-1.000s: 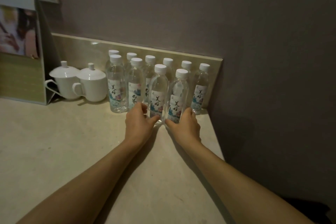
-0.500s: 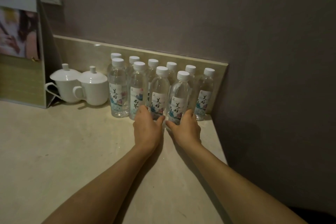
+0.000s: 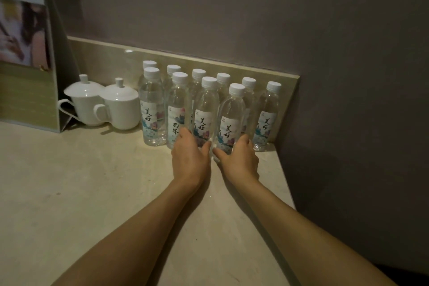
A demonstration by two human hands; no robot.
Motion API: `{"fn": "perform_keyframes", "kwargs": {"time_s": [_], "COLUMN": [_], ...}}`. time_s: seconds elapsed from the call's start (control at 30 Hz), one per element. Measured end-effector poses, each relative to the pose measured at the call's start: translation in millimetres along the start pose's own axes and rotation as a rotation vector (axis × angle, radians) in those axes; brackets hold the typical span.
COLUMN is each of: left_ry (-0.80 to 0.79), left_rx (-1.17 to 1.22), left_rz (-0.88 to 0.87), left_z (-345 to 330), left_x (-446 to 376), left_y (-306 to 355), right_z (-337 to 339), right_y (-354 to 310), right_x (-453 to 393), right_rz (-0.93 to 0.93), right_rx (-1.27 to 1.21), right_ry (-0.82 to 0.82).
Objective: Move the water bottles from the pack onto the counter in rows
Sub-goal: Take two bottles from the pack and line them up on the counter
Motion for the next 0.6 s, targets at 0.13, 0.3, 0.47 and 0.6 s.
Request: {"fn": "perform_keyframes", "kwargs": {"time_s": [0.13,0.3,0.47,0.6], "left_ry": [0.002,0.015,0.027,0.031], "left_rx": [-0.007,-0.031,-0.037,-0.045], "left_rz": [-0.002,-0.019,-0.02,-0.01], "left_z": [1.1,1.6,2.7,3.0], "left_x": [-0.5,-0.3,0.2,0.9], "left_y": [-1.8,-0.9,3.7,4.2], "right_z": [-1.0,-1.7,-2.0,-1.0], "right_y": [-1.9,-3.4,-7.7,-10.5], "right_x": [-0.5,-1.3,-2.9,-2.3], "right_rz": [-0.013,-0.027,-0.025,-0.011], "right_rx": [-0.002,0.015,0.03,0.016], "right_ry": [0.011,0.007,0.033,0.056]}}
Point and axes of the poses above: each hand's wrist, its own x-axis away from the middle knuckle, its own z-axis out of the back of the hand, y = z × x, the point moved 9 cm from there along -x, towards the middle knuckle, and after that the axes turned 8 degrees about -z, right-handed, at the moved point
